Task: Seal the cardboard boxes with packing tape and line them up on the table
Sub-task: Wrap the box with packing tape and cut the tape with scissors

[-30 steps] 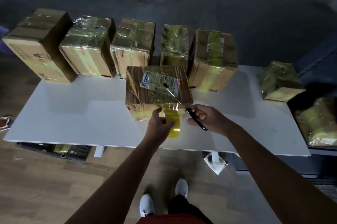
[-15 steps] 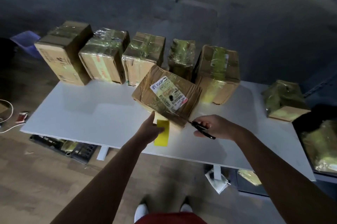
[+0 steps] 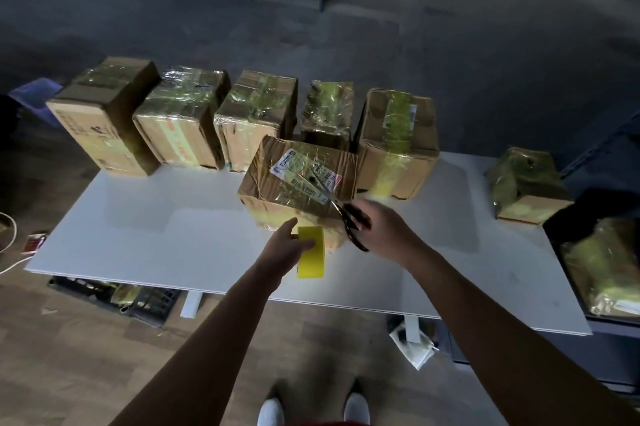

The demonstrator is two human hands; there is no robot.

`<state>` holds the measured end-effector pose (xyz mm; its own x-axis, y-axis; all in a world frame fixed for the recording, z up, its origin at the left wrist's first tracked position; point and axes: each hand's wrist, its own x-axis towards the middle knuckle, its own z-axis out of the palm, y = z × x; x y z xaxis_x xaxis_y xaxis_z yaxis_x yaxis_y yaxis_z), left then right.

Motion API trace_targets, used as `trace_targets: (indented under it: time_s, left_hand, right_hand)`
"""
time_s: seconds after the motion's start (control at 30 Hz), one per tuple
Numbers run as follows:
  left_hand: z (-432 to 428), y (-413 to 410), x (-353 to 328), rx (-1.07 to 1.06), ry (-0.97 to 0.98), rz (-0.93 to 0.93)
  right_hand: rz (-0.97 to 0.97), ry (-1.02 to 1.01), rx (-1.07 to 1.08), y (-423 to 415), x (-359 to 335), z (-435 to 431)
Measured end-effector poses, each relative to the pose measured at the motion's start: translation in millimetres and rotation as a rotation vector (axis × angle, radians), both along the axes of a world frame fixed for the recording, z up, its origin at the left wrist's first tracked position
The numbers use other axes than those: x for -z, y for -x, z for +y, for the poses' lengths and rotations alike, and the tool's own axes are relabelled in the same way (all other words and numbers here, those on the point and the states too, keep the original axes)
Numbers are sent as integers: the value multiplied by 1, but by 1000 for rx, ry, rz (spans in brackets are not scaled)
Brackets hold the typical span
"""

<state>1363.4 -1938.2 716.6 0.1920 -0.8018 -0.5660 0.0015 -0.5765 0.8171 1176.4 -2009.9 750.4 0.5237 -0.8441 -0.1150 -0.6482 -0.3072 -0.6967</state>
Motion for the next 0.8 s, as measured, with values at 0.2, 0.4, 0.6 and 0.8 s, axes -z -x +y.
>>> trace_targets:
  time_s: [0.2,0.4,0.6,0.8]
  left_hand:
    - [-2,-3,2,-10,11,7]
    - [-13,0,4,29,51,-101]
    - [-16,2,8,65,24,-140]
    - [-5,3,16,87,32,-104]
  right_hand:
    - [356,289,48,-32,14,-21]
    - [366,283,133,-30,21,-32]
    - [331,283,136,-29,26,-31]
    - [332,240,137,-28,27,-35]
